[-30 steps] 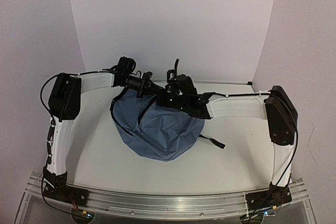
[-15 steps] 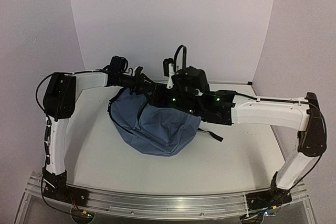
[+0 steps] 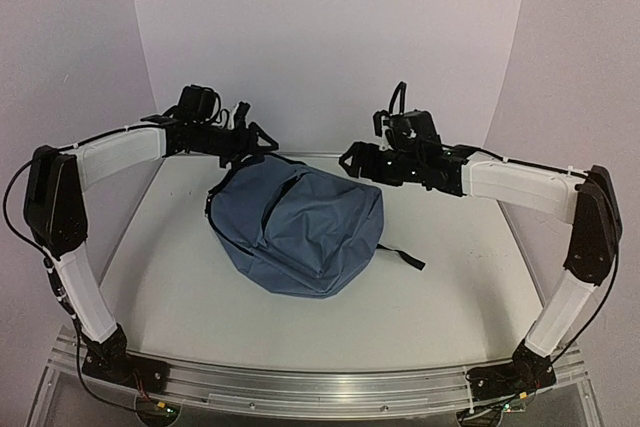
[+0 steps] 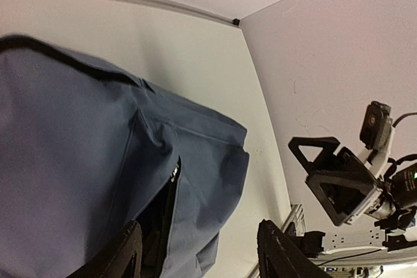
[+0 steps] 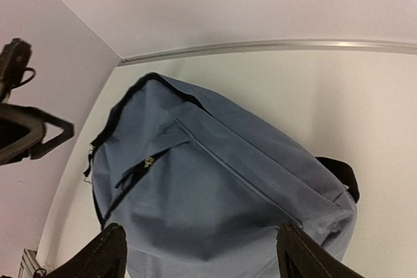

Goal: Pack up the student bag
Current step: Zip the student bag at the center of the board.

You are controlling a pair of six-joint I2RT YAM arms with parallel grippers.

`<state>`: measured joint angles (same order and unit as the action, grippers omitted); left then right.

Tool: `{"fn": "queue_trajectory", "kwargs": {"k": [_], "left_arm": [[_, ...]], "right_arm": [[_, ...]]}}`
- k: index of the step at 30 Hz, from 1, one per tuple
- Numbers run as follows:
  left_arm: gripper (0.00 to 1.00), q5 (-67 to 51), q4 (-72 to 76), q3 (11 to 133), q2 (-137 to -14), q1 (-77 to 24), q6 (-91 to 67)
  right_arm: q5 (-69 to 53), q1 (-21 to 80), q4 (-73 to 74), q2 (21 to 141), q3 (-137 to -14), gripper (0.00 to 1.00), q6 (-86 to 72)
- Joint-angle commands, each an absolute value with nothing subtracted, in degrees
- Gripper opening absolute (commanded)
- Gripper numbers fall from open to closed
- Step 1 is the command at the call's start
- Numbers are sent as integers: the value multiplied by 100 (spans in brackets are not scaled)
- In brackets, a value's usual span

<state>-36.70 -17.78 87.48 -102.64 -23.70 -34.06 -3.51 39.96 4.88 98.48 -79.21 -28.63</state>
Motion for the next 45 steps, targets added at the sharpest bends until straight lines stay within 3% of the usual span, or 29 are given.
{"fn": "queue_trajectory", "kwargs": {"k": [1, 12, 21, 37, 41, 45], "left_arm": [[57, -3451, -1833, 8124, -9953, -2660, -3681], [58, -3883, -821, 7716, -10174, -2672, -4564], [52, -4104, -699, 7939, -10536, -2719, -4653], [52, -4219, -659, 8376, -11039, -2773, -4699], [50, -4264, -583, 8477, -11179, -2769, -4755], [37, -4269, -497, 8504, -11214, -2769, -4798]], "right_arm": [[-984, 3910, 556, 9958, -7793, 78, -2809], [-1005, 3895, 417, 9773, -7474, 76, -3037], [-929, 3893, 369, 9622, -7276, 76, -3115], [-914, 3894, 316, 9549, -7206, 77, -3173], [-894, 3894, 307, 9494, -7176, 76, -3172], [-843, 3895, 308, 9483, -7145, 77, -3164]]}}
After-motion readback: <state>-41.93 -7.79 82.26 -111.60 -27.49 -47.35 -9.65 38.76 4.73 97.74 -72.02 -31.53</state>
